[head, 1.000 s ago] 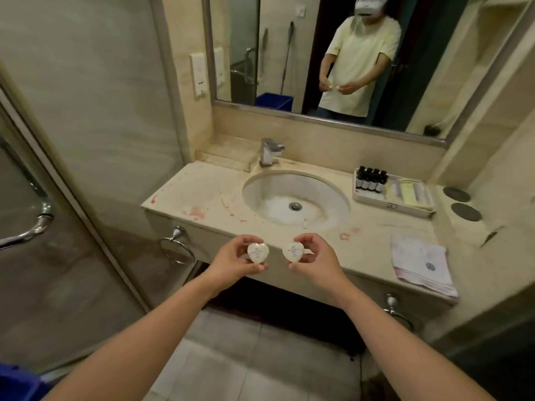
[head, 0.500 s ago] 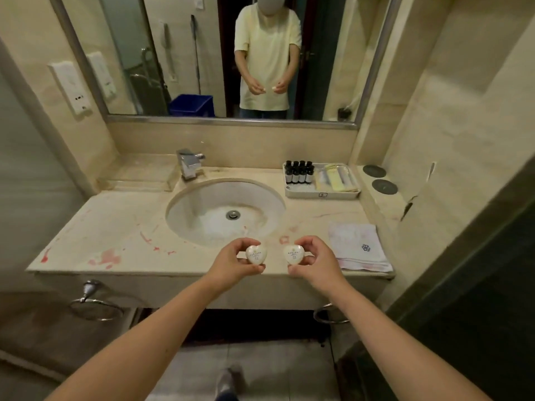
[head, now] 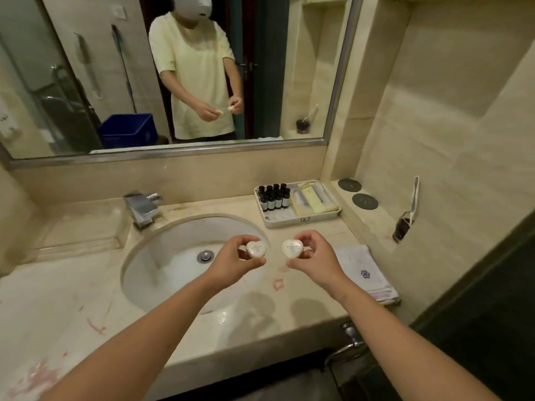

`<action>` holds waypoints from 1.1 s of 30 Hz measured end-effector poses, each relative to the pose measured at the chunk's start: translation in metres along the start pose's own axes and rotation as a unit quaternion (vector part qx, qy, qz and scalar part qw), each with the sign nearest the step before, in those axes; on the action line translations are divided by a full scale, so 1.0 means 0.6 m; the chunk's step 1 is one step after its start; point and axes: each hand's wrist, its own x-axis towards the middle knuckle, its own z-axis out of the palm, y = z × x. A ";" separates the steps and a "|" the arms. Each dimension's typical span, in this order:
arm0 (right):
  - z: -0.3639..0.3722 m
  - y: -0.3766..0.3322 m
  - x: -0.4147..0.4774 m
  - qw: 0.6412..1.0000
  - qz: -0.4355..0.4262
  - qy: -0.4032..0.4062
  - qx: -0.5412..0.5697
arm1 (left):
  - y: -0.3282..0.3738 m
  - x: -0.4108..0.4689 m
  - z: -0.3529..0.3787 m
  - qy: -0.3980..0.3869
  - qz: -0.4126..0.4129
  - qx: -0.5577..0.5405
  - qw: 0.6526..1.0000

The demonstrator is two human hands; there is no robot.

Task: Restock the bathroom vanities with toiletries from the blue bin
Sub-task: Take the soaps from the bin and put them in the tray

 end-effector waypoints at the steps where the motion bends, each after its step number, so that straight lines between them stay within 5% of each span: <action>1: 0.006 0.000 0.009 1.000 0.004 0.007 0.001 | -0.002 0.012 -0.005 -0.003 0.006 0.004 1.000; 22: -0.015 0.047 0.224 0.995 0.067 0.037 -0.062 | -0.039 0.242 0.024 0.003 -0.046 0.003 0.999; 33: -0.054 0.121 0.433 0.984 0.066 -0.005 -0.166 | -0.059 0.414 0.090 0.052 -0.067 0.171 0.982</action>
